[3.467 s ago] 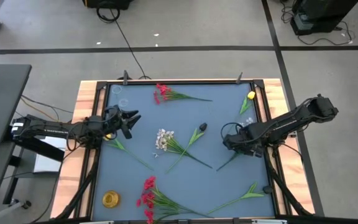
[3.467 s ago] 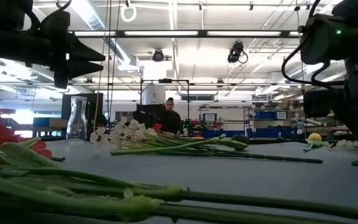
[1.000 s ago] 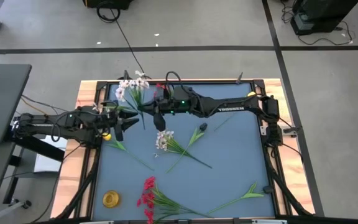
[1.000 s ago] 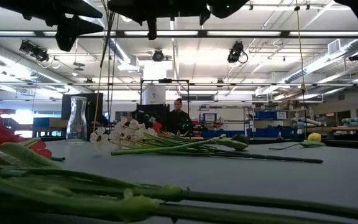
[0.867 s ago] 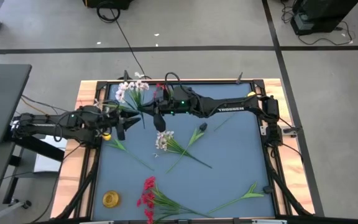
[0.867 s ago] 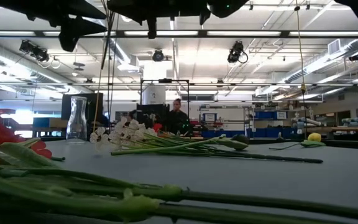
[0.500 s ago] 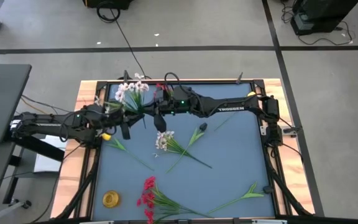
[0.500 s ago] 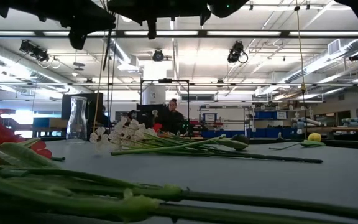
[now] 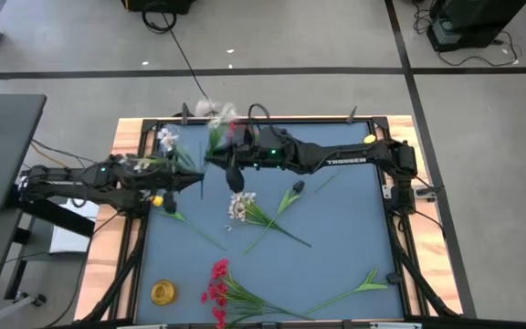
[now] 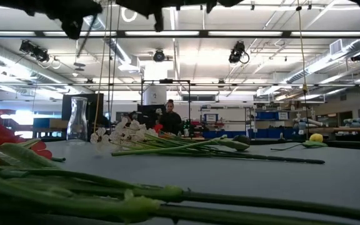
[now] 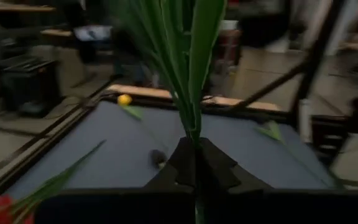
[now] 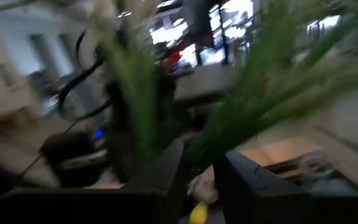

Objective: Sort flowers into vase by color
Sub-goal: Put the right white flowers into the transparent vase, then put the right yellow flower into the transparent vase

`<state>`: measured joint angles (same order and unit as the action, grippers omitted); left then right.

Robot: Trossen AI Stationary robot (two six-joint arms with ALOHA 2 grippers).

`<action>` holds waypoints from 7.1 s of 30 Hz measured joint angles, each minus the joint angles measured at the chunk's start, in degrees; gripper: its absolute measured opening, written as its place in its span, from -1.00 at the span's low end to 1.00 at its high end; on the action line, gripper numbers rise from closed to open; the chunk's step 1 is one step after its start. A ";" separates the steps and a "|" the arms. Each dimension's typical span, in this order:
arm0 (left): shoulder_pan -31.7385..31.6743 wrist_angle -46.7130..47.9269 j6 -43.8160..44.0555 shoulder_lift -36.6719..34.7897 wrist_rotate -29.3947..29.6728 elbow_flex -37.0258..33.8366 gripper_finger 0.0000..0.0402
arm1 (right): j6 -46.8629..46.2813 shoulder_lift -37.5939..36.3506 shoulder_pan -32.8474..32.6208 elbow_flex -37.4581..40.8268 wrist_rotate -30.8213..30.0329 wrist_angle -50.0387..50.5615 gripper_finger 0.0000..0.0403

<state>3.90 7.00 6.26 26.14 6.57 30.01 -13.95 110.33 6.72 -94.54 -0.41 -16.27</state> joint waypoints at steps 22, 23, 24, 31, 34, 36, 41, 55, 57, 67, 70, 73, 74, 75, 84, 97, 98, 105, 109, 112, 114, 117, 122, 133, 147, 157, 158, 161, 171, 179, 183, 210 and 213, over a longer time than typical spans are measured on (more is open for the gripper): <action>-15.70 3.22 -10.61 -11.14 40.09 -5.16 -0.99 | 7.17 -8.47 -2.91 0.04 -25.62 7.96 -0.40; -17.56 1.82 -11.68 -11.14 39.69 -5.44 -0.99 | 6.93 -8.47 -2.43 0.04 -25.19 8.94 -0.40; -19.49 0.24 -12.90 -11.10 39.25 -5.66 -0.99 | 6.73 -8.47 -1.93 0.04 -24.37 9.80 -0.40; -34.41 -4.97 -14.05 -7.66 31.76 -5.85 -0.96 | 4.60 -8.47 2.73 0.02 -16.52 12.40 -0.40; -41.05 -7.00 -13.79 -3.14 25.50 -5.93 -0.96 | 4.48 -8.47 4.81 0.02 -13.32 12.42 -0.40; -44.95 -10.02 -13.54 0.21 21.90 -5.93 -0.96 | 4.47 -8.47 5.97 0.02 -10.92 12.59 -0.40; -51.80 -15.51 -12.06 6.40 18.09 -5.93 -0.96 | 4.46 -8.45 7.98 0.02 -5.65 13.75 -0.40; -54.24 -17.06 -5.35 8.82 17.75 -10.03 -0.92 | 2.28 -8.44 11.59 0.04 -4.12 17.86 -0.40; -54.20 -15.43 -5.12 8.81 17.85 -10.02 -0.85 | -0.89 -8.44 12.68 0.04 -4.05 19.57 -0.39; -54.13 -0.66 9.39 8.66 16.18 -8.54 -0.23 | -9.04 -8.43 17.85 0.04 0.67 37.64 -0.28; -54.14 9.30 13.17 8.68 15.21 -5.96 -0.06 | -11.61 -8.42 19.32 0.04 -0.22 45.54 -0.28; -54.14 20.66 16.05 8.73 14.48 -2.18 0.09 | -17.95 -8.42 21.47 0.04 -0.13 55.87 -0.28; -54.14 23.98 16.65 8.73 13.73 -0.76 0.14 | -20.03 -8.42 22.26 0.04 0.04 59.87 -0.28; -54.14 27.08 17.17 8.72 12.95 0.63 0.19 | -21.54 -8.42 22.95 0.04 -0.08 63.68 -0.28; -54.13 47.42 20.40 8.84 2.63 12.57 0.35 | -27.73 -8.38 28.38 5.56 -8.66 82.71 -0.28; -54.09 64.69 20.83 8.84 -7.36 17.52 0.35 | -36.42 -8.34 30.71 26.76 -7.61 82.68 -0.28; -54.11 65.24 21.05 8.82 -7.97 17.52 0.35 | -37.03 -8.34 30.57 28.14 -7.44 82.67 -0.28; -54.11 68.55 21.43 8.83 -9.31 17.52 0.35 | -43.49 -11.66 30.47 37.60 -4.79 75.88 -0.28; -54.11 68.53 21.44 8.84 -9.31 17.52 0.35 | -50.47 -16.29 31.72 43.11 -4.48 67.91 -0.28; -54.11 68.53 21.44 8.83 -9.31 17.52 0.35 | -55.61 -19.57 32.73 46.96 -4.25 62.22 -0.28; -54.11 68.53 21.46 8.83 -9.37 17.52 0.35 | -58.99 -21.39 32.85 49.03 -4.36 60.82 -0.28; -54.11 68.53 21.57 8.83 -10.14 17.52 0.35 | -62.42 -23.49 32.85 51.46 -4.83 59.49 -0.28; -54.11 68.60 21.64 8.83 -12.37 17.52 0.35 | -66.44 -27.84 32.21 53.45 -5.08 58.68 -0.28; -54.11 68.64 20.50 8.84 -12.35 17.52 0.35 | -68.66 -29.29 35.08 53.48 -11.49 57.37 -0.28; -54.11 68.64 22.97 8.82 -12.86 17.52 0.35 | -67.05 -21.08 33.96 53.28 -13.95 53.73 -0.58; -54.14 68.61 21.17 8.84 -19.08 17.52 0.35 | -66.75 -29.45 25.82 53.63 -16.37 51.78 -0.89; -54.14 68.57 21.11 8.84 -20.29 17.52 0.35 | -66.16 -30.61 24.40 53.62 -16.30 50.42 -0.90; -54.12 67.43 20.05 8.68 -25.05 17.50 0.35 | -60.44 -33.53 20.17 53.62 -16.30 43.54 -0.96; -49.09 47.68 19.59 7.02 -35.31 17.50 0.35 | -36.79 -34.25 6.15 53.53 -14.57 3.42 -0.96; -40.93 31.53 24.48 7.68 -38.63 17.50 0.35 | -27.80 -27.87 -0.38 52.65 -11.47 -18.49 -0.96; -35.87 27.50 24.50 8.32 -38.61 17.50 0.35 | -25.88 -24.01 -2.42 49.37 -8.59 -18.80 -0.96; -18.42 -10.91 15.52 27.34 -25.45 17.47 0.16 | -14.63 -13.10 -1.91 29.92 3.37 -18.65 -0.96; -18.42 -11.27 16.46 28.58 -23.41 17.47 0.16 | -13.18 -13.10 -1.86 29.92 3.47 -18.47 -0.96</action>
<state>-14.52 -4.27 22.72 54.72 -16.84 47.48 -27.13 97.23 4.86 -64.62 3.07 -34.74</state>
